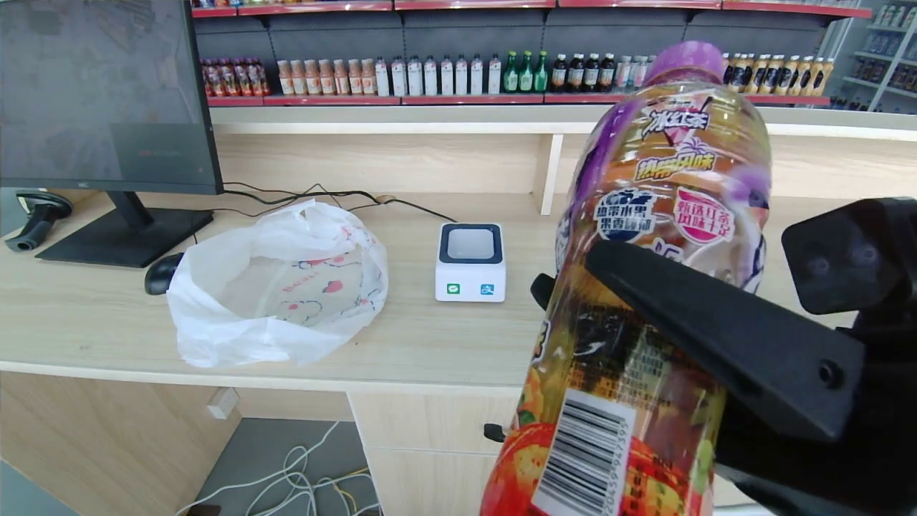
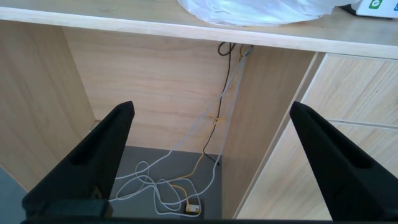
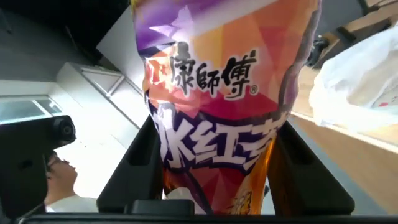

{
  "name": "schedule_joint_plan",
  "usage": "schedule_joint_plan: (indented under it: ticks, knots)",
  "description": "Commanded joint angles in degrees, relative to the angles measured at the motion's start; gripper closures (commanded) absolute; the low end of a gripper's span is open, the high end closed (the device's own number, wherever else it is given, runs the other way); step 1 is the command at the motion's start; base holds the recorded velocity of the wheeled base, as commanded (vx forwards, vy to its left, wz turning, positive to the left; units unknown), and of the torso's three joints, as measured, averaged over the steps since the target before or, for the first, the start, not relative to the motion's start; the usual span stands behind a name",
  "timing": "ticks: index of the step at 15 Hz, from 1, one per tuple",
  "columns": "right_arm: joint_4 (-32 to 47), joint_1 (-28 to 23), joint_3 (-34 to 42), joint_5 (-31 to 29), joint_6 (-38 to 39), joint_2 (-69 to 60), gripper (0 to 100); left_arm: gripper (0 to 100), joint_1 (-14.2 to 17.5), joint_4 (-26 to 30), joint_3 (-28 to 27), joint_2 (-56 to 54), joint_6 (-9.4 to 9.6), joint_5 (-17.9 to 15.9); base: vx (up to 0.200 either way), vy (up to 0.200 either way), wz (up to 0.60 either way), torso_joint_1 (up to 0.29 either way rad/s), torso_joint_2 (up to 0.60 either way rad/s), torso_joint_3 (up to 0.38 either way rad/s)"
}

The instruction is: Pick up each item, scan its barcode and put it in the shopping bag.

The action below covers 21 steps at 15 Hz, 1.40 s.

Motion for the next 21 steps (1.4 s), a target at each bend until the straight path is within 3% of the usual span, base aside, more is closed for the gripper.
schedule_joint_plan:
  ticks: [1, 7, 9, 10, 12, 13, 17, 21]
  knots:
    - [-0.01, -1.99, -0.39, 0.02, -5.36, 0.45, 100, 0, 0.01, -0.05, 0.0, -0.02, 0.0, 0.02, 0.0, 0.0, 0.0, 0.0, 0.0, 0.0]
    - [-0.01, -7.44, 0.49, 1.51, -26.9, 0.45, 100, 0, 0.01, 0.04, 0.0, -0.02, 0.0, 0.02, 0.0, 0.0, 0.0, 0.0, 0.0, 0.0]
    - [-0.01, -9.37, 1.37, -0.42, -35.33, 2.21, 100, 0, 0.01, 0.04, 0.0, -0.02, 0.0, -0.06, 0.0, 0.0, 0.0, 0.0, 0.0, 0.0]
    - [-0.01, -11.04, 1.1, -4.2, -40.26, 3.97, 100, 0, 0.01, -0.05, 0.0, -0.02, 0.0, 0.02, 0.0, 0.0, 0.0, 0.0, 0.0, 0.0]
    - [-0.01, -13.42, 1.63, -5.96, -44.65, 5.9, 100, 0, 0.01, -0.05, 0.0, -0.02, 0.0, -0.06, 0.0, 0.0, 0.0, 0.0, 0.0, 0.0]
    - [-0.01, -17.64, 1.54, -6.4, -47.82, 6.43, 100, 0, 0.01, -0.05, 0.0, -0.02, 0.0, -0.06, 0.0, 0.0, 0.0, 0.0, 0.0, 0.0]
    - [-0.01, -30.12, -0.83, -6.75, -52.47, 8.54, 100, 0, 0.01, 0.04, 0.0, -0.02, 0.0, 0.02, 0.0, 0.0, 0.0, 0.0, 0.0, 0.0]
    - [-0.01, -34.95, -5.67, -6.84, -52.91, 9.77, 100, 0, 0.01, 0.04, 0.0, -0.02, 0.0, 0.02, 0.0, 0.0, 0.0, 0.0, 0.0, 0.0]
